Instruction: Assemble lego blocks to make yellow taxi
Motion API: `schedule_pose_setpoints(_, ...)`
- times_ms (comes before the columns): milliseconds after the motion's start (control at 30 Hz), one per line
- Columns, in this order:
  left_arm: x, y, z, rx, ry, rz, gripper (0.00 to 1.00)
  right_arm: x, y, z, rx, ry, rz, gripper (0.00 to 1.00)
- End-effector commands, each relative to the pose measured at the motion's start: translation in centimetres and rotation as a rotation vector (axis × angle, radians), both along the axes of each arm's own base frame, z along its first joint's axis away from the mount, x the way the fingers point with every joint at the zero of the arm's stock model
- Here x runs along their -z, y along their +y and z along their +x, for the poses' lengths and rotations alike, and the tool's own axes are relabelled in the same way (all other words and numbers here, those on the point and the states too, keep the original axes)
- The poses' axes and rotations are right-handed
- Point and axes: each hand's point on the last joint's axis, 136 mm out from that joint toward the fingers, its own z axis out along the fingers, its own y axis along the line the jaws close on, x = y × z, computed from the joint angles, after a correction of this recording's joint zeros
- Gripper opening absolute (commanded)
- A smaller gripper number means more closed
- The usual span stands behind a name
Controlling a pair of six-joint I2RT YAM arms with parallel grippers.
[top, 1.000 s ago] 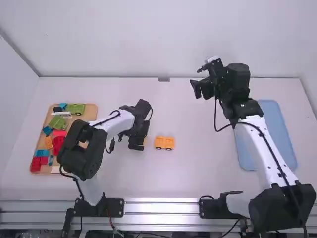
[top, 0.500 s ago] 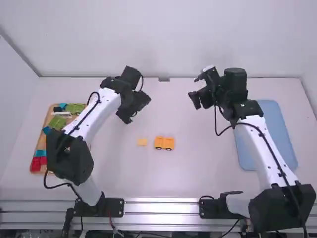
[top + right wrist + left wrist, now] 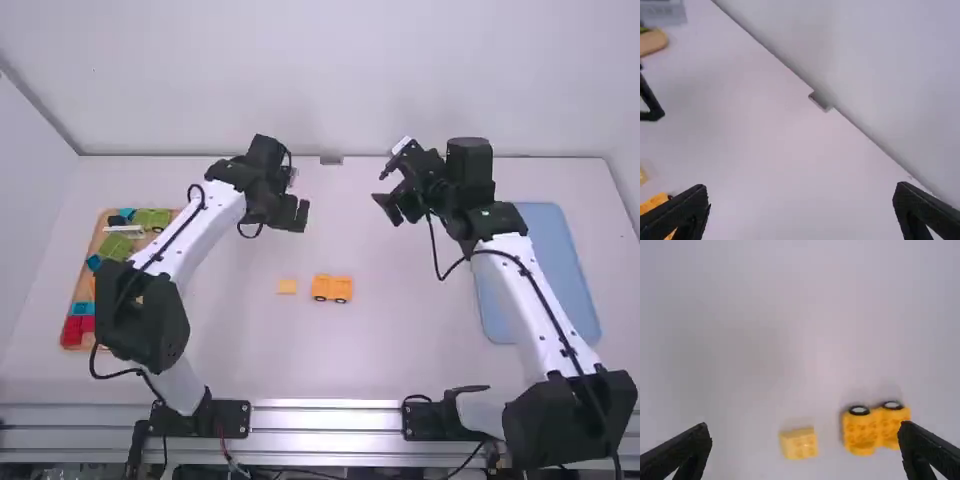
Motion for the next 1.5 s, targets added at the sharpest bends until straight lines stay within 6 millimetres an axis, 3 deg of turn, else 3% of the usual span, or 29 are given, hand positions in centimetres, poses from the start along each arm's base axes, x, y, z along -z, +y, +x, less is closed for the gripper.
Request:
schedule_pose_setpoints(0, -0.4, -0.2, 0.3, 0.248, -0.079, 0.092, 0.99, 0.5, 1.7, -0.8, -0.055, 0.019, 0.011, 0.98)
schedule_pose_setpoints(167, 0.0, 0.3, -0.4, 0.407, -0.080, 0.163, 0.99, 1.4, 3.5, -2.4, -0.136, 0.039, -0.033, 0.98)
schedule_pose_setpoints(300, 0.3, -0.1, -1.6, 0.740, -0.108, 0.244, 0.99, 1.5, 5.0, -3.2, -0.229, -0.014, -0.092, 0.98)
schedule_pose_setpoints(433, 0.0, -3.1, -4.7, 1.181, -0.194, 0.125, 0.99, 1.7, 6.0, -3.9, -0.312, -0.067, -0.156, 0.98)
schedule_pose_setpoints(633, -0.6, -3.0, -8.9, 1.529, -0.259, -0.026, 0.99, 2.8, 5.5, -4.5, -0.306, -0.028, -0.205, 0.98)
schedule_pose_setpoints(800, -0.5, -1.7, -9.2, 1.552, -0.345, -0.123, 0.99, 5.2, 5.7, -6.8, -0.471, -0.011, -0.249, 0.98)
schedule_pose_setpoints(967, -0.2, -0.2, -9.1, 1.448, -0.521, -0.306, 0.99, 6.8, 6.9, -8.5, -0.658, -0.106, -0.100, 0.98)
schedule_pose_setpoints(1300, 2.2, 1.0, -9.2, 1.352, -0.611, -0.371, 0.99, 8.0, 7.0, -8.5, -0.667, -0.189, 0.051, 0.98)
schedule_pose_setpoints(1467, 5.3, 0.7, -8.2, 1.290, -0.621, -0.356, 0.99, 8.6, 7.2, -9.0, -0.669, -0.164, 0.062, 0.98)
